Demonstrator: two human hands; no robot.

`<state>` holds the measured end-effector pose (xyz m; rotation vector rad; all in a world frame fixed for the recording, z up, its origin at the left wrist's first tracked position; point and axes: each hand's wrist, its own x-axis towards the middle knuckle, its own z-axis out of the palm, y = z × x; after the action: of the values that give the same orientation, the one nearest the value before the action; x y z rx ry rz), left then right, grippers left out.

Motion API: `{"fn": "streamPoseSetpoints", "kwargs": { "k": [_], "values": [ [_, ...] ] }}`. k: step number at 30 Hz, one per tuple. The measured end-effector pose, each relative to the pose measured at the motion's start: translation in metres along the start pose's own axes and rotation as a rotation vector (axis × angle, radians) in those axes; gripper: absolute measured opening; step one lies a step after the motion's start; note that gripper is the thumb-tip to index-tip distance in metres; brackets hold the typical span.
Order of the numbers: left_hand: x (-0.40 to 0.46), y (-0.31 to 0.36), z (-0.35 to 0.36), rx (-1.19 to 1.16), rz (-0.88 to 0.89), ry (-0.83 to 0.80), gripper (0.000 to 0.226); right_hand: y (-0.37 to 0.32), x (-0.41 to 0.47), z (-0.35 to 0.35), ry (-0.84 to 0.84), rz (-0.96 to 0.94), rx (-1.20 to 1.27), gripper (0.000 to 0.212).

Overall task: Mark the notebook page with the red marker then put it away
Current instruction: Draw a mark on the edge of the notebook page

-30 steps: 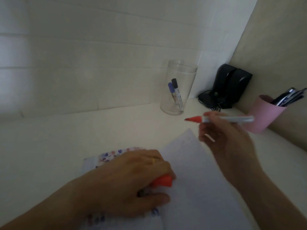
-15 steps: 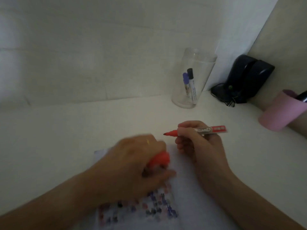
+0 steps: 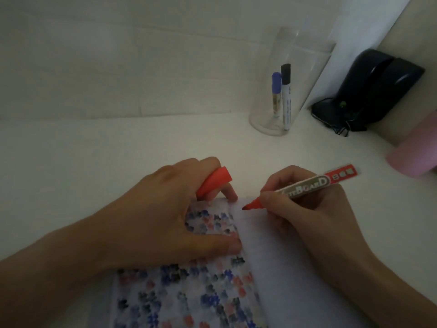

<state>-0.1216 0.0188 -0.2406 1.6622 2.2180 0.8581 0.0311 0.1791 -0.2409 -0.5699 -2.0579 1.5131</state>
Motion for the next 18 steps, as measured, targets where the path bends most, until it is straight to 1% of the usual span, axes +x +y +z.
{"fn": "streamPoseSetpoints", "kwargs": {
  "k": [6,7,11,15,18],
  "values": [
    [0.0,0.003,0.0,-0.009,-0.018,-0.029,0.059,-0.011,-0.002,-0.007,0.028,0.065,0.063,0.005],
    [0.0,0.003,0.0,-0.014,-0.017,-0.034,0.06,-0.01,-0.005,-0.005,0.028,0.068,0.055,0.003],
    [-0.001,0.003,0.001,-0.035,0.007,-0.026,0.057,-0.002,-0.013,-0.001,0.067,0.043,-0.03,0.009],
    [0.001,0.0,0.003,-0.074,0.022,-0.059,0.053,-0.005,-0.009,-0.002,0.049,0.022,-0.066,0.005],
    [0.003,-0.002,0.003,-0.106,0.002,-0.08,0.057,-0.006,-0.009,-0.001,0.042,0.011,-0.099,0.001]
  ]
}}
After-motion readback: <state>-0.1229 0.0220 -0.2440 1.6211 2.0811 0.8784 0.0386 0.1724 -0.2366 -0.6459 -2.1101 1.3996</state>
